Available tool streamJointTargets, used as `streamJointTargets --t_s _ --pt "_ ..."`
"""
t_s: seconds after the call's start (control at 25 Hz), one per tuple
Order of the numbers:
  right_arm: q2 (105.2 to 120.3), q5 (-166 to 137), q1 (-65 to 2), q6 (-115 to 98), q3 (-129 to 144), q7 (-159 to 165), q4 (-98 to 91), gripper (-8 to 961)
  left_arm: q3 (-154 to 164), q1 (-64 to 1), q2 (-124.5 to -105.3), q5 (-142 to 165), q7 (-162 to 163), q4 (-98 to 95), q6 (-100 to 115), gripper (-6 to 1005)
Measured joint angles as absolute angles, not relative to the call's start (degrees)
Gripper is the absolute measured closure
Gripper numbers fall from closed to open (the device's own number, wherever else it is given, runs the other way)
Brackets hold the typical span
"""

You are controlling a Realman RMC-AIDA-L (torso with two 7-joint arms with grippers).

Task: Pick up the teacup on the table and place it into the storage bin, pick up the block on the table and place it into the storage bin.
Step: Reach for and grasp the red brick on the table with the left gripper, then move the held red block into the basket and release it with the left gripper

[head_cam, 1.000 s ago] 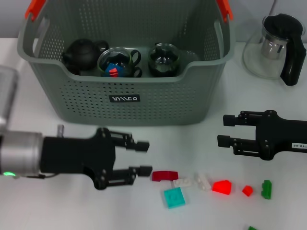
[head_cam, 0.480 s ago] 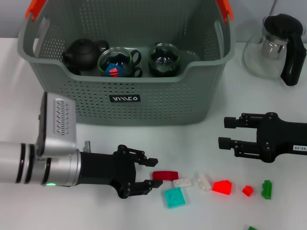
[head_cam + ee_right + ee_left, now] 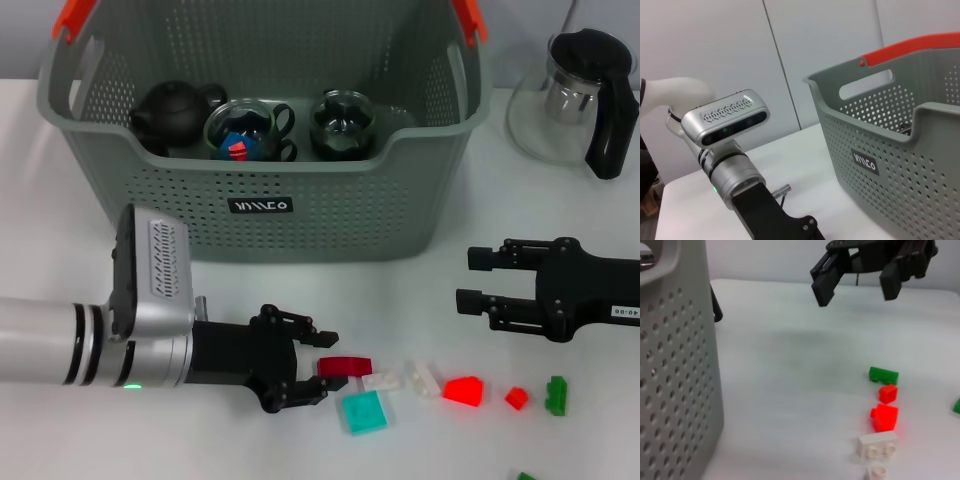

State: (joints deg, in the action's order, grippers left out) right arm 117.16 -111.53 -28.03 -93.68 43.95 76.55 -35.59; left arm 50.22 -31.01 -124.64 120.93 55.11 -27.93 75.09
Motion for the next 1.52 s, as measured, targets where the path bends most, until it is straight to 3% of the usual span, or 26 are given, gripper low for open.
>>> streamJointTargets --t_s 0.52,0.96,1.12,1.24,1.52 --pt "117.16 -111.5 -28.0 -93.5 43.9 76.5 -35.6 302 50.6 -31.6 -124.72 119.8 52.8 -25.8 72.9 524" --pt "117.15 -111.5 -27.9 -93.8 43.8 76.6 -35.6 302 51.7 -31.9 -124.46 120.0 54.1 -26.2 73.1 824" --pt "117.07 -111.5 -27.9 -93.9 43.8 76.7 -35.6 300 51.5 -31.5 -124.22 120.0 56.6 -28.4 76.0 818" --pt "116.99 -111.5 -27.9 -93.9 43.8 76.9 -35.6 300 47.4 -30.1 -123.04 119.5 60.1 -33.6 86.0 814" --pt "116.98 -111.5 -27.9 -94.1 43.8 76.9 -35.6 302 30.5 -30.8 -117.97 118.7 61.7 -34.7 108.0 804"
